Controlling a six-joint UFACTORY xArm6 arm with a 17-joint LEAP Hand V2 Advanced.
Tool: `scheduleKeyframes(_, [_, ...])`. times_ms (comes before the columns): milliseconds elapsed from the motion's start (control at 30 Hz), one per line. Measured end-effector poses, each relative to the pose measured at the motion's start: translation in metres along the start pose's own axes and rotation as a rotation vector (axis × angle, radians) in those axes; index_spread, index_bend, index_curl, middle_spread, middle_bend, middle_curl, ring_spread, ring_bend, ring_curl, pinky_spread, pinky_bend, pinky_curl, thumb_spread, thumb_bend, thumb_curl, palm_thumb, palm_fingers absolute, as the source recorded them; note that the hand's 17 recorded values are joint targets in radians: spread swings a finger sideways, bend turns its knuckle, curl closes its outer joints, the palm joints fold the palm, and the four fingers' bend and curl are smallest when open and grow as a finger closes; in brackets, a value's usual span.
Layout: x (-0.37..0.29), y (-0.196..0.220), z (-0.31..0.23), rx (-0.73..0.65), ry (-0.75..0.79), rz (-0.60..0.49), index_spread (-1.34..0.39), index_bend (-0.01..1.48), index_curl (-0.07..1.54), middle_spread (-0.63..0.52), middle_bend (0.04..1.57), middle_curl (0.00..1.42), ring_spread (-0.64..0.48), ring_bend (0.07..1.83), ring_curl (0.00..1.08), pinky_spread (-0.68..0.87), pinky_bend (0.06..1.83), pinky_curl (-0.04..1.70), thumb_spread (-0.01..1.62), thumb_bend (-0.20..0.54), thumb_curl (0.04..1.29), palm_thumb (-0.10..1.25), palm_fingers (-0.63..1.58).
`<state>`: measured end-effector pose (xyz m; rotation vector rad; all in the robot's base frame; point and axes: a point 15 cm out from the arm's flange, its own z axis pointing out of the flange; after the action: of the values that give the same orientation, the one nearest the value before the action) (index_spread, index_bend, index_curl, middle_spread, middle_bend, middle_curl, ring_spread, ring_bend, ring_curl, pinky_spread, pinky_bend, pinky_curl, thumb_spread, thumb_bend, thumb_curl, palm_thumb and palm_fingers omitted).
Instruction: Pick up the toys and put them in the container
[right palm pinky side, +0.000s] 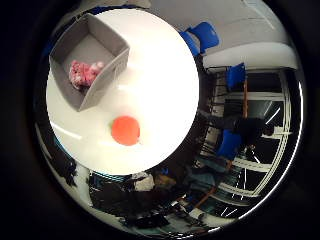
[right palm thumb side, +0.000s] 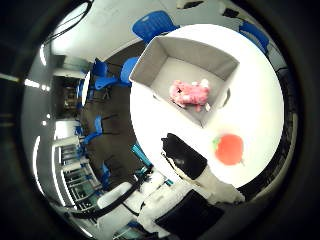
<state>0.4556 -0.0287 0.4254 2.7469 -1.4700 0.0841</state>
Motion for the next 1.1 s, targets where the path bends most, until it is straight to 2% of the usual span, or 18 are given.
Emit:
scheduleKeyframes(200, [0.013,0.066,0.042,-0.091,-0.063,0.030,-0.41,0.16,0.27,-0.04,0.30,0.33,0.11,0.57,0.21,0.46,0.64,0.34,1.22,-0.019,0.29,0.49,0.16])
scheduleKeyframes(433, [0.036,0.104,0.098,-0.088,-0.055,0.058,-0.41,0.16,0.27,-0.04,0.29,0.33,0.12,0.56,0.21,0.46,0.64,0.31,1.20,-0.018,0.29,0.49,0.17])
scheduleKeyframes(633, [0.064,0.105,0.138,-0.036,0.019,0.079,-0.41,0.16,0.27,-0.04,0.28,0.33,0.12,0.53,0.20,0.47,0.63,0.29,1.18,-0.017,0.29,0.50,0.18])
scheduleKeyframes(800, [0.065,0.112,0.178,-0.050,-0.001,0.094,-0.41,0.16,0.27,-0.04,0.28,0.33,0.12,0.52,0.20,0.48,0.62,0.27,1.17,-0.019,0.29,0.51,0.18])
scheduleKeyframes(1100, [0.078,0.098,0.219,-0.051,-0.007,0.095,-0.41,0.16,0.27,-0.04,0.27,0.33,0.13,0.48,0.20,0.49,0.62,0.25,1.16,-0.018,0.29,0.51,0.19])
